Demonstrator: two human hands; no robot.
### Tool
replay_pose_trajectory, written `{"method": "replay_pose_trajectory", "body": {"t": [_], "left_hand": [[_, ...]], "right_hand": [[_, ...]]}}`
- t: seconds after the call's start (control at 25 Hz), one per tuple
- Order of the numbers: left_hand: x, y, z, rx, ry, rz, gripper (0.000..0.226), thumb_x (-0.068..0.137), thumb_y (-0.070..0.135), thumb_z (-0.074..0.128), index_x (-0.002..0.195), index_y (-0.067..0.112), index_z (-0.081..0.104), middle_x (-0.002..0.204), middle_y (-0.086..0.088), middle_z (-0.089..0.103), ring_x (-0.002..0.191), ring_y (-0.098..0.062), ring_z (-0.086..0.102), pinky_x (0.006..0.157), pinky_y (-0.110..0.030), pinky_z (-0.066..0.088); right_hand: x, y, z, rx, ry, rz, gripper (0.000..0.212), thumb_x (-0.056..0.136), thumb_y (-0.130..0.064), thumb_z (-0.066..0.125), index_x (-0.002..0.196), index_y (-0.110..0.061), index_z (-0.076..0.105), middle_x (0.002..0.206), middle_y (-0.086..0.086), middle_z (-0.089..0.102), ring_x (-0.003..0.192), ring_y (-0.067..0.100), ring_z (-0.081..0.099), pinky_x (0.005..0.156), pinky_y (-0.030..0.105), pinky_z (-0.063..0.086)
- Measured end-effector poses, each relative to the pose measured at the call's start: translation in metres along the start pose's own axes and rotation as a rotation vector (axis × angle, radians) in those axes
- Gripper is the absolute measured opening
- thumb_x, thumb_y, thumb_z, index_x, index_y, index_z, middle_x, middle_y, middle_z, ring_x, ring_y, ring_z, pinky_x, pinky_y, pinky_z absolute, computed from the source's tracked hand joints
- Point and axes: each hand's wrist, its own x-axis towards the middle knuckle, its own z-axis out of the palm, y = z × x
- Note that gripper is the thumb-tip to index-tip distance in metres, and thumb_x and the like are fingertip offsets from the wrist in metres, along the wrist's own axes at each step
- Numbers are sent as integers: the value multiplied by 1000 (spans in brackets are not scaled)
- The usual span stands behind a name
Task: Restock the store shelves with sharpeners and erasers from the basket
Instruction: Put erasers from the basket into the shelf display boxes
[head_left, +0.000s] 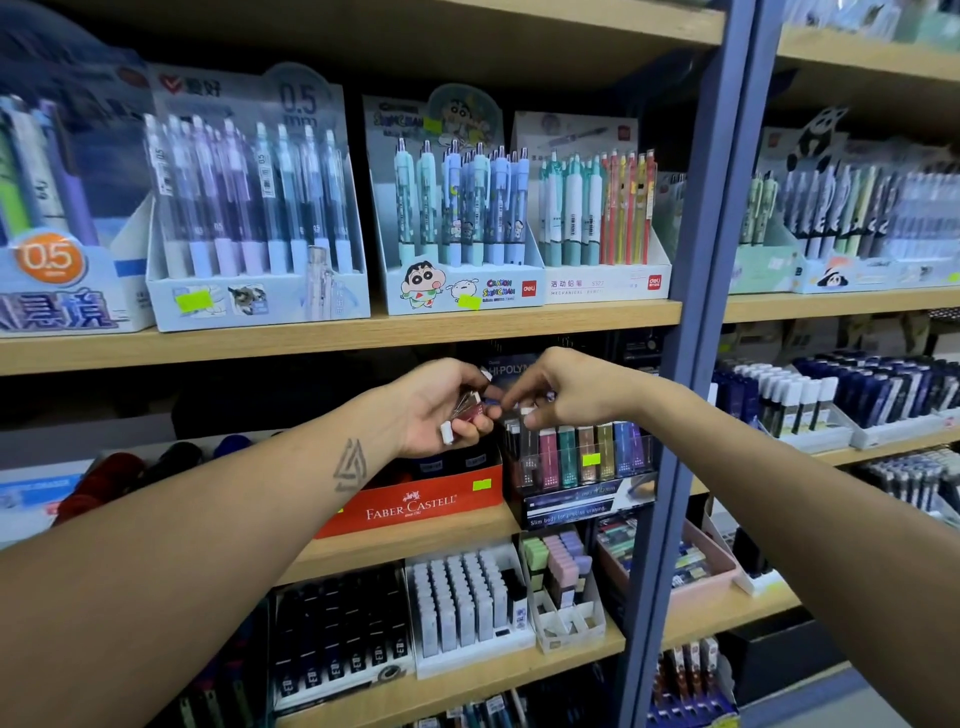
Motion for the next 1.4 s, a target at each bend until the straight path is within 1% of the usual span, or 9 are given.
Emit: {"method": "replay_pose_trajectory", "body": {"t": [0.16, 0.28, 0.4, 0.52, 0.72, 0.84, 1.0, 1.16, 1.4], "left_hand": [[-1, -2, -4, -37, -9, 12, 16, 103, 16, 35, 99, 4, 45, 69, -13, 55, 47, -14, 41, 30, -17, 25], [-3, -3, -5, 2, -16, 30, 14, 106, 18, 37, 102, 8, 46, 70, -12, 59, 47, -14, 43, 31, -16, 24], [-4, -4, -4, 108, -40, 69, 15, 106, 21, 42, 112, 14, 55, 73, -11, 59, 46, -13, 42, 31, -16, 25], [-2, -4, 1, 221, -57, 121, 17, 106, 21, 44, 119, 17, 55, 72, -10, 59, 45, -13, 41, 32, -15, 25], [1, 1, 10, 247, -39, 84, 25, 105, 22, 41, 112, 2, 55, 79, -16, 65, 47, -11, 39, 30, -16, 25], [0, -1, 2, 161, 13, -7, 36, 104, 30, 37, 105, 0, 56, 84, -22, 63, 48, -12, 37, 31, -15, 23], [-6, -2, -9, 46, 18, -20, 19, 92, 17, 46, 101, 1, 51, 77, -17, 57, 53, -14, 38, 35, -18, 28], [-11, -2, -7, 24, 32, -1, 24, 79, -3, 38, 101, 3, 47, 80, -16, 52, 57, -15, 39, 41, -20, 33], [-10, -3, -1, 30, 83, 55, 39, 82, -18, 30, 113, -5, 49, 90, -23, 57, 68, -21, 56, 53, -26, 49]], "right_hand": [[-1, -5, 8, -92, 58, 22, 21, 76, -14, 85, 85, -21, 68, 72, -11, 60, 64, 3, 56, 60, 19, 43], [-3, -10, 8, -128, 41, 35, 17, 74, -17, 85, 85, -19, 71, 72, -11, 61, 56, -2, 51, 54, 17, 38], [-6, -10, 1, 229, 150, 93, 10, 84, -9, 73, 94, -13, 75, 78, 1, 68, 57, -2, 54, 56, 13, 40], [-7, -8, 4, 552, 238, 157, 7, 90, -15, 69, 93, -17, 75, 92, 14, 74, 76, 13, 59, 68, 26, 43], [-12, 4, 7, 747, 269, 170, 9, 86, 2, 70, 92, -3, 76, 82, 11, 72, 69, 9, 61, 61, 20, 44], [-14, 10, 4, 817, 279, 187, 11, 83, 7, 70, 89, 0, 76, 80, 13, 71, 69, 14, 61, 65, 25, 45], [-19, 8, 0, 659, 244, 182, 15, 79, 6, 72, 91, -2, 76, 87, 25, 72, 75, 22, 61, 70, 31, 47], [-19, 0, -3, 333, 145, 152, 9, 84, -2, 68, 87, -6, 75, 68, 9, 70, 60, 14, 58, 60, 27, 47], [-15, -7, -9, -10, 129, 100, 10, 84, -7, 68, 80, -16, 70, 63, -9, 65, 50, -4, 54, 53, 11, 41]]}}
